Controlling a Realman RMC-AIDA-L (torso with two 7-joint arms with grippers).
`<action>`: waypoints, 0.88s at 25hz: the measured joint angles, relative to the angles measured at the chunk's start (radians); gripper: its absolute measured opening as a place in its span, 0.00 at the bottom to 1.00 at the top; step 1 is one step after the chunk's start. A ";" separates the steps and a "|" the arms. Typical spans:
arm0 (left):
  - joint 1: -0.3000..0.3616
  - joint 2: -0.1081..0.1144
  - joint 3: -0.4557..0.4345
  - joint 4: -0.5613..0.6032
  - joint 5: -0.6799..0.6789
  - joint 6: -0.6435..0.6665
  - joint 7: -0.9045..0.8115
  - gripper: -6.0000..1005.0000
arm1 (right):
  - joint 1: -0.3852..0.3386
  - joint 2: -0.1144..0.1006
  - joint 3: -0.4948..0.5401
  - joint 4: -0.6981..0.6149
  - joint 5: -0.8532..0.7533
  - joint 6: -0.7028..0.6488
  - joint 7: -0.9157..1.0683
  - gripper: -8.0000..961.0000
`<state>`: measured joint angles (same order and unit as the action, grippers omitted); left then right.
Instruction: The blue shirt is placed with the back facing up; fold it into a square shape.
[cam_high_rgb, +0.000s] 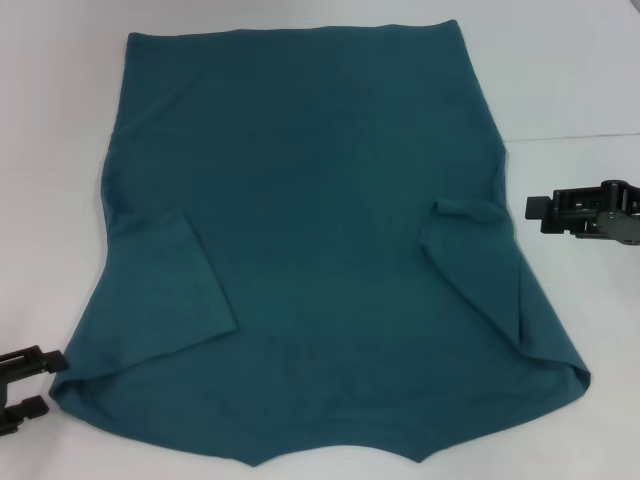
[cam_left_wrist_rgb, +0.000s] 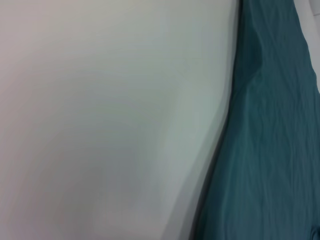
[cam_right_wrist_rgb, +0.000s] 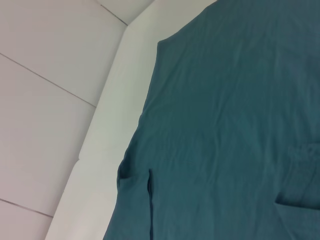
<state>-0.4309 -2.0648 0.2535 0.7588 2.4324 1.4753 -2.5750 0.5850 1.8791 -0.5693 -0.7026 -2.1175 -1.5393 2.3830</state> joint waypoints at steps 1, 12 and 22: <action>-0.002 0.000 0.001 -0.006 0.000 -0.004 0.002 0.73 | 0.000 0.000 0.000 0.000 0.000 0.000 0.000 0.53; -0.045 0.004 0.051 -0.073 0.000 -0.077 0.008 0.71 | 0.001 0.006 0.000 0.000 0.001 -0.001 0.000 0.53; -0.037 0.003 0.043 -0.068 -0.022 -0.079 0.026 0.55 | -0.004 0.004 0.001 0.000 0.001 -0.001 -0.004 0.53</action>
<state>-0.4680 -2.0620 0.2961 0.6911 2.4108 1.3962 -2.5486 0.5814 1.8831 -0.5679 -0.7025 -2.1167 -1.5401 2.3794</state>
